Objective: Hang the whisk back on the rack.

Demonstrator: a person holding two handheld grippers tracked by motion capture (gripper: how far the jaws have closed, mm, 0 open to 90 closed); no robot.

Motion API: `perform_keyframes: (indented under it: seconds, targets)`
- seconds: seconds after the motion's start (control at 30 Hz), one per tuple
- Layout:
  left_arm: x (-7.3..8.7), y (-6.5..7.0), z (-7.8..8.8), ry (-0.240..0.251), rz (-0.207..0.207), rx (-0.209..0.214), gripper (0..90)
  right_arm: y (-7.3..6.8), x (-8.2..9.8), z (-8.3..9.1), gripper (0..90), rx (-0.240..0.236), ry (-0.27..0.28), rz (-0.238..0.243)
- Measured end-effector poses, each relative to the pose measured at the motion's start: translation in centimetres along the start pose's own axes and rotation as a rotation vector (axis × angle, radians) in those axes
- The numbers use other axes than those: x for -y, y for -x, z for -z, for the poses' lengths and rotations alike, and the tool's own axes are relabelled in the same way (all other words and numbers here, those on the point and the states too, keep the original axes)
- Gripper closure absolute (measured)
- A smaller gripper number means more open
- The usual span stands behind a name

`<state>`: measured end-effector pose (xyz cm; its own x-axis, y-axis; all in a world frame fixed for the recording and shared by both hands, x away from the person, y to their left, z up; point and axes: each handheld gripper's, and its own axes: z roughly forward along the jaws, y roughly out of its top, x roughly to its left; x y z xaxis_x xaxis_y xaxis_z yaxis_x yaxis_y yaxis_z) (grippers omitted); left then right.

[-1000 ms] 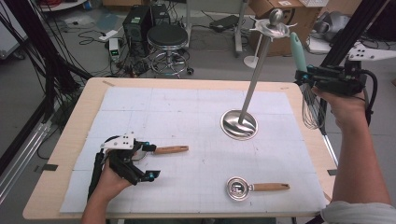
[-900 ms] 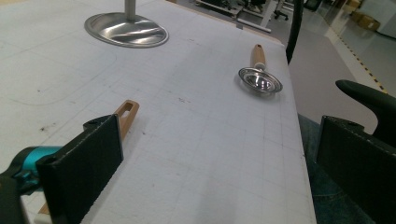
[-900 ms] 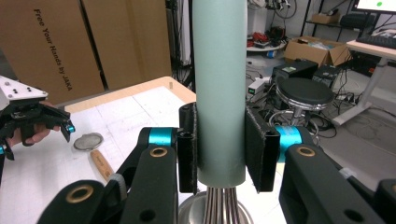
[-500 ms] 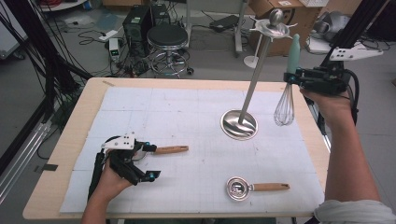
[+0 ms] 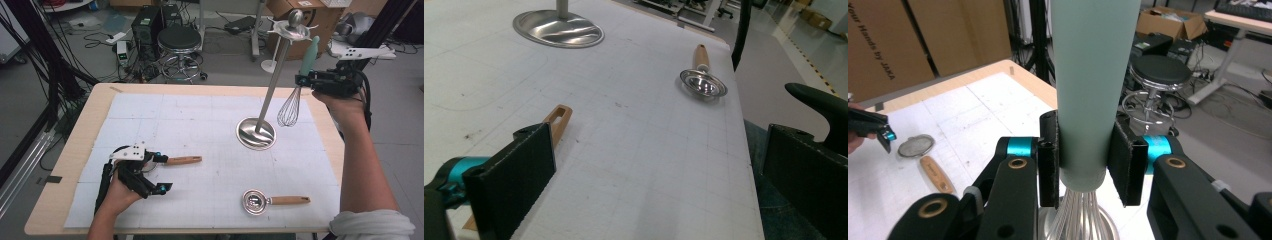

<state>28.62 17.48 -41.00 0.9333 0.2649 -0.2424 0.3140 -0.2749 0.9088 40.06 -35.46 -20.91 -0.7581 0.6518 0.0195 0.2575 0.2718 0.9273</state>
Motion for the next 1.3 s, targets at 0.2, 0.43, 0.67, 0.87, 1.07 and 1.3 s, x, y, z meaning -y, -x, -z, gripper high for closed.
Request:
perform_keyframes:
  seconds: [0.2,0.43,0.67,0.87,1.07,1.3]
  targets:
    - [0.0,0.0,0.0,-0.001,-0.001,0.0,1.8,-0.1,-0.3,-0.6,68.4,0.003,-0.013,-0.007]
    - [0.0,0.0,0.0,-0.004,-0.002,0.002,1.8,-0.3,-0.2,-0.8,53.5,-0.008,-0.005,-0.021]
    - [0.0,0.0,0.0,-0.003,0.0,0.001,1.8,-0.8,-0.3,0.1,46.6,-0.017,0.025,-0.004]
    - [0.0,0.0,0.0,-0.005,-0.003,0.002,1.8,-1.1,-0.1,1.1,47.3,-0.036,0.042,0.0]
    - [0.0,0.1,-0.1,-0.005,-0.002,0.004,1.8,-1.4,0.7,2.0,45.7,-0.051,0.06,-0.008]
    - [-0.1,0.0,-0.2,-0.007,-0.006,0.004,1.8,-2.4,0.8,2.4,43.3,-0.073,0.064,0.022]
